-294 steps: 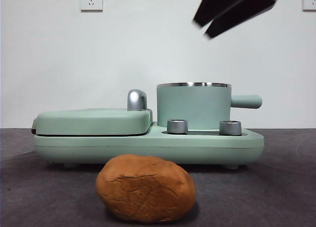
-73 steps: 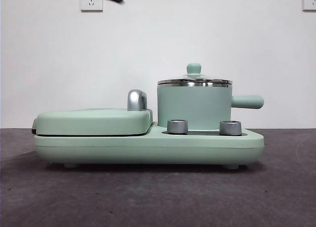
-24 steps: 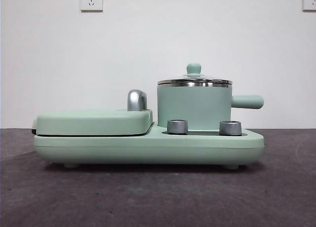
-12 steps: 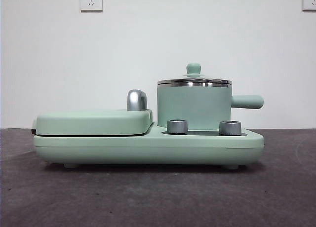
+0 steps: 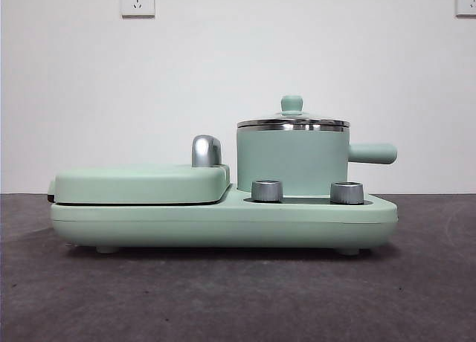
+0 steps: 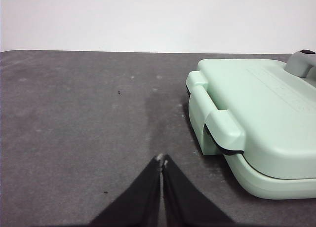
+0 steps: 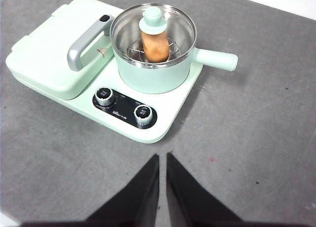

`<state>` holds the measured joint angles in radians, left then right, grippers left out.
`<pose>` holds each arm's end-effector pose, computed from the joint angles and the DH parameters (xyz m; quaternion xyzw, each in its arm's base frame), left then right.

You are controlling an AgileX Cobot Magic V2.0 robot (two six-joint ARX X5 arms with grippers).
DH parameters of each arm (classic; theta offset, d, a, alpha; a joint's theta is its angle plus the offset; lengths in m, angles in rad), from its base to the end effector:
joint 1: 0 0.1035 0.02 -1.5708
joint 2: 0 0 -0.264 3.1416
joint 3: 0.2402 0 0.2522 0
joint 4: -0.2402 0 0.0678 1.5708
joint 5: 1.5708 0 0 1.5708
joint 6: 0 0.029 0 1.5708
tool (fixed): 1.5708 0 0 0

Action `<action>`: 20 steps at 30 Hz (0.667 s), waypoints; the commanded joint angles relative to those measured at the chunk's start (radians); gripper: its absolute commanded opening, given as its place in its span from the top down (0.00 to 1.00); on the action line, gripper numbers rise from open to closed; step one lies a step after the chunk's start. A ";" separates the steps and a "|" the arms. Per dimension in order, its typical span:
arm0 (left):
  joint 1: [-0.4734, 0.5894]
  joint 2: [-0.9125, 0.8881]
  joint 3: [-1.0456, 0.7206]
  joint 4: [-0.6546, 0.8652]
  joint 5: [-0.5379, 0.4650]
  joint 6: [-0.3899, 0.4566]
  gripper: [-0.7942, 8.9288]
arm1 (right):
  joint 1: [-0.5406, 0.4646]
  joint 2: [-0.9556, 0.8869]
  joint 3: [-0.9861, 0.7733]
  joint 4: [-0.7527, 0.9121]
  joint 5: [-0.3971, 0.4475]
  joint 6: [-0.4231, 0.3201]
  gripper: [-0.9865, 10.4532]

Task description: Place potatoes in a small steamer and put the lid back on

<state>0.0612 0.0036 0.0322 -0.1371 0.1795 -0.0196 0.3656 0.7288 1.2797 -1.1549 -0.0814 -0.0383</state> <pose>0.0951 0.0006 0.1610 -0.0163 0.0544 -0.0585 0.9967 0.0738 0.0308 0.4037 -0.0599 0.2903 0.2172 0.9300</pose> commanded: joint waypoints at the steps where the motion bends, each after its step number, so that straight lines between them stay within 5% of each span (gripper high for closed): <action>1: 0.000 0.000 -0.019 0.010 -0.003 -0.008 0.91 | 0.001 0.003 0.002 0.036 0.010 -0.074 0.90; 5: 0.000 0.000 -0.019 0.010 -0.003 -0.008 0.91 | -0.041 -0.092 -0.179 0.296 0.026 -0.101 0.90; 13: 0.000 0.000 -0.019 0.010 -0.003 -0.008 0.91 | -0.218 -0.402 -0.885 0.902 -0.032 -0.092 0.90; 20: 0.000 0.000 -0.019 0.010 -0.003 -0.008 0.91 | -0.323 -0.630 -1.196 1.057 -0.024 -0.072 0.90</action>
<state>0.0612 0.0036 0.0322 -0.1371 0.1795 -0.0200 0.0433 0.1352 0.0937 -0.1299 -0.1055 -0.1261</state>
